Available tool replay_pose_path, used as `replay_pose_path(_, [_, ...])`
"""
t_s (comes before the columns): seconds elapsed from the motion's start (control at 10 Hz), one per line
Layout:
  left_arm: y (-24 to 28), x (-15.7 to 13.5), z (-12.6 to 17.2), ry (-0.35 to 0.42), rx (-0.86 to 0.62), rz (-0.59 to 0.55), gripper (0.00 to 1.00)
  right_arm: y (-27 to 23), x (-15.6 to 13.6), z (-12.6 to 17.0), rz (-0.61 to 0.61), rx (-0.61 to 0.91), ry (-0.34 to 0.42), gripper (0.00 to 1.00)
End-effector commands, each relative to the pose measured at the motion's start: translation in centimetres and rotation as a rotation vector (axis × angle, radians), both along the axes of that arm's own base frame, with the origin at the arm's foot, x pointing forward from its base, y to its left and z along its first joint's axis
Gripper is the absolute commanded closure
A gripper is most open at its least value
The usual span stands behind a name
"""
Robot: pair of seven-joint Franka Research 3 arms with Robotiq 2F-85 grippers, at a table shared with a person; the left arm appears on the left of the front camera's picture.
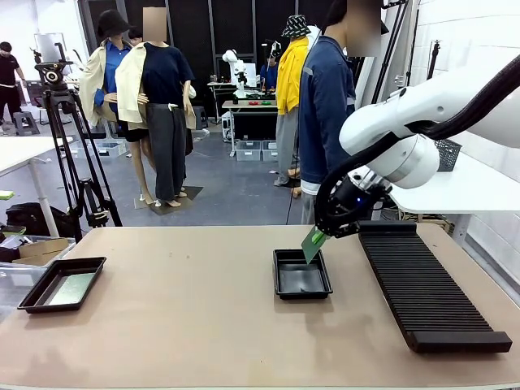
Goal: Inspect and transfer BCBs to ESD trays.
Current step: Pick up the Blank PCB from the PCB Rack and place it in the right ESD tray.
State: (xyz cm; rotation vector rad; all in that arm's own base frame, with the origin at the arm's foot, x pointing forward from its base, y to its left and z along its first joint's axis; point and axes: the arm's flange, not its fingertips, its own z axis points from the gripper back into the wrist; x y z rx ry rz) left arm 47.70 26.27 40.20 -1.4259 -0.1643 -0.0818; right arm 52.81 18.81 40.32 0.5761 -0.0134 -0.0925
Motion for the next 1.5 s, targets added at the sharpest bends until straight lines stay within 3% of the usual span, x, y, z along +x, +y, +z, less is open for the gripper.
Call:
replay_pose_path(0.0, [0.0,-0.2,0.1,0.001,0.005,0.0,0.0,0.0,-0.6,-2.8,0.007,0.046,-0.044,1.0])
replay_pose_path(0.5, [0.0,-0.2,0.1,0.001,0.005,0.0,0.0,1.4,-0.5,-6.3,0.003,0.118,-0.14,1.0])
replay_pose_path(0.8, [0.0,-0.2,0.1,0.001,0.005,0.0,0.0,2.6,0.0,-7.6,0.009,0.111,-0.129,1.0])
replay_pose_path(1.3, [0.0,-0.2,0.1,0.001,0.005,0.0,0.0,3.2,-0.1,-8.4,0.027,0.117,-0.19,1.0])
replay_pose_path(1.4, [0.0,-0.2,0.1,0.001,0.005,0.0,0.0,3.0,-0.1,-8.0,0.011,0.082,-0.123,1.0])
